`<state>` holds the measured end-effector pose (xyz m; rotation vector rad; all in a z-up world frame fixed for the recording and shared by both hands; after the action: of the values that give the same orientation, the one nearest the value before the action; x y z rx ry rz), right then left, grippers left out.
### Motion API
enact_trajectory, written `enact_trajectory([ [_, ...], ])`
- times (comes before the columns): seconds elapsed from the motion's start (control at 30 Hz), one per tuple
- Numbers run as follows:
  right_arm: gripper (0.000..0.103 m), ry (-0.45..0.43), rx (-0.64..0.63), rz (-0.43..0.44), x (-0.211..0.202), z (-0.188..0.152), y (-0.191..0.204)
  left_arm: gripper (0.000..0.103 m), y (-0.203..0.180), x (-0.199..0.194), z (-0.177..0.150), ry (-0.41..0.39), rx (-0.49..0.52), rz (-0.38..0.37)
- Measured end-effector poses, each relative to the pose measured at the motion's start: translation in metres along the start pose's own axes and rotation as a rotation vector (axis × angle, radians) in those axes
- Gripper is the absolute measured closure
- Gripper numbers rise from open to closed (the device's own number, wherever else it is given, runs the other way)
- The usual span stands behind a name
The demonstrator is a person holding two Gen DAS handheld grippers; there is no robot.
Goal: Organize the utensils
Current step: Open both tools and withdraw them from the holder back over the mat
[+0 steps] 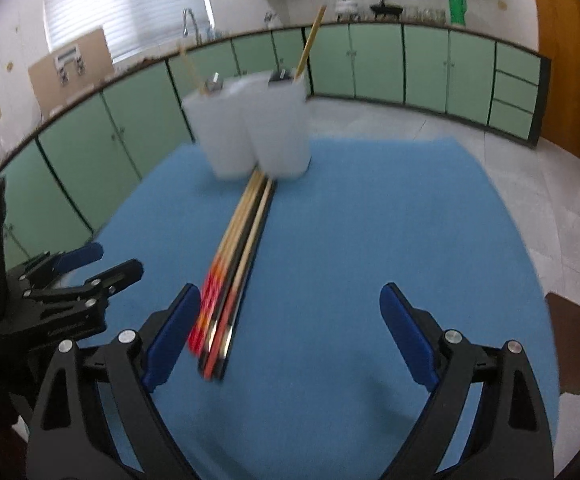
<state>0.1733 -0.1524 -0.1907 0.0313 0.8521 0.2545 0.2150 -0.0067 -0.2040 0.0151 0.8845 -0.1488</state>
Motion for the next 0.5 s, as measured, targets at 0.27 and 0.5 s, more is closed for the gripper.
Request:
enact_trajectory([
  [0.27,0.015,0.081,-0.024,-0.009,0.015,-0.034,0.007,0.023,-0.002,0.011,-0.033,0.066,0.002,0.003],
  [0.5,0.017,0.11,-0.044,-0.029,0.027,-0.04,0.013,0.022,0.0,0.009,-0.032,0.065,-0.009,0.006],
])
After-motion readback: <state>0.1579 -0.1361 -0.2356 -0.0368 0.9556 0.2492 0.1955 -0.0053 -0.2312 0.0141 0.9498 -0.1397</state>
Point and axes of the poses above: each gripper's, at about its wrist camera, not at the fingertips, and x roughly the way its jaws point, y to its left, z to its top, the point moved 5 cm from there along x, roughly the way its jaws point, and after that the axes turned 2 degrees about y, right-handed, at the moved point
